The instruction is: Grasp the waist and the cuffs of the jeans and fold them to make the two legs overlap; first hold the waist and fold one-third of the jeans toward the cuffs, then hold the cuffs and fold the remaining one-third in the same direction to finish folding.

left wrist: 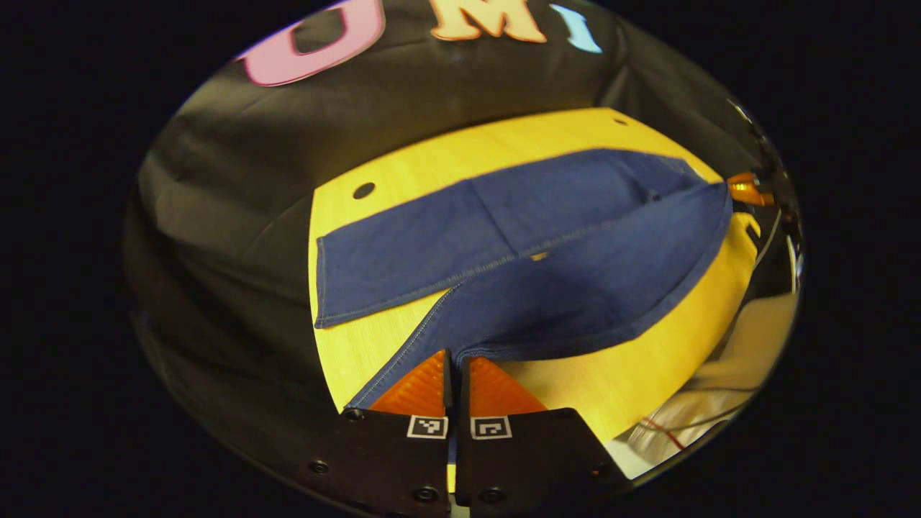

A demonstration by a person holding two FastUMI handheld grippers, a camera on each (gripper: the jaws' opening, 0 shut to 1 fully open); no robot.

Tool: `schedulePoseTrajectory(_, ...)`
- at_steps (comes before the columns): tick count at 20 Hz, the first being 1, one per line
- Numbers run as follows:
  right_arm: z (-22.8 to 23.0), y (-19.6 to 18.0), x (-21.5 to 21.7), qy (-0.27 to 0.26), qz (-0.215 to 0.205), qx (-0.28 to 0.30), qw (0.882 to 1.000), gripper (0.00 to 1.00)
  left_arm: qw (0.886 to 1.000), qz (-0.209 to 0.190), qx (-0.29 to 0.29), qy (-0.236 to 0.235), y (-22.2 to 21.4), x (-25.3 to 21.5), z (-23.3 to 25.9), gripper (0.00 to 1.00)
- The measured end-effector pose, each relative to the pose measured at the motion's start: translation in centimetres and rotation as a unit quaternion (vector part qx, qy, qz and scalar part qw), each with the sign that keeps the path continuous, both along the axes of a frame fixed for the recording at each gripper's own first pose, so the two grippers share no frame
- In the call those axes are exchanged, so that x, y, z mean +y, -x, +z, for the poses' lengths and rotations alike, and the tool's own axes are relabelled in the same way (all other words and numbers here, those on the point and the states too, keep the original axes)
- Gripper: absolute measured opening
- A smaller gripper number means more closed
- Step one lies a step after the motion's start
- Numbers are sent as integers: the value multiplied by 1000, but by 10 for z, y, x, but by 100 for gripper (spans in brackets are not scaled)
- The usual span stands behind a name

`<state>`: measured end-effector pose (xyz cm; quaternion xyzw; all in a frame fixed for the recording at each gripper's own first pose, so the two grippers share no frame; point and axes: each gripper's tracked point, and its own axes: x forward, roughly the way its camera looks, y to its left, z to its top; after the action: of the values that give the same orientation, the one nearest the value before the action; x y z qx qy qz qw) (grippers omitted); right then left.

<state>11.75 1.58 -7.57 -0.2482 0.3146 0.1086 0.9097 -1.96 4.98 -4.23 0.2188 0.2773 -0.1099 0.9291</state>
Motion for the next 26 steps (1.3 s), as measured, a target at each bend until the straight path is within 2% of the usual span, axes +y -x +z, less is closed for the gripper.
schedulePoseTrajectory(3, 22, -26, 11, -19, -15, -20, 1000, 4, 997, 38, -27, 62, -9, -8, 30, 0)
schedulePoseTrajectory(4, 28, -37, 15, -26, -20, -25, 999, 1, 995, 48, -29, 80, -13, -11, 38, 0)
schedulePoseTrajectory(6, 32, -62, 19, -40, -31, -27, 998, 4, 991, 70, -29, 106, -22, -13, 54, 0)
schedulePoseTrajectory(9, 32, -102, 24, -51, -42, -22, 998, 0, 988, 99, -19, 116, -46, -12, 67, 0)
schedulePoseTrajectory(10, 29, -115, 26, -53, -49, -20, 997, 4, 987, 105, -21, 122, -62, -11, 67, 0)
schedulePoseTrajectory(13, 13, -153, 28, -65, -70, -13, 995, 4, 983, 127, -9, 133, -97, -15, 69, 0)
schedulePoseTrajectory(14, 7, -165, 29, -71, -78, -7, 994, 0, 983, 132, -5, 131, -109, -17, 69, 0)
schedulePoseTrajectory(15, -3, -175, 28, -77, -87, 0, 993, 5, 983, 134, 3, 124, -121, -17, 66, 0)
schedulePoseTrajectory(16, -10, -182, 27, -82, -95, 6, 992, 5, 984, 134, 13, 115, -132, -18, 63, 0)
schedulePoseTrajectory(17, -17, -193, 27, -87, -100, 12, 991, 0, 986, 127, 29, 102, -142, -20, 59, 0)
schedulePoseTrajectory(20, -39, -216, 24, -90, -112, 20, 989, 4, 989, 117, 63, 64, -169, -19, 49, 0)
schedulePoseTrajectory(24, -56, -231, 26, -104, -123, 26, 987, 4, 990, 104, 92, 3, -172, -24, 45, 0)
schedulePoseTrajectory(26, -62, -237, 27, -104, -124, 30, 986, 4, 990, 103, 95, -10, -173, -29, 45, 0)
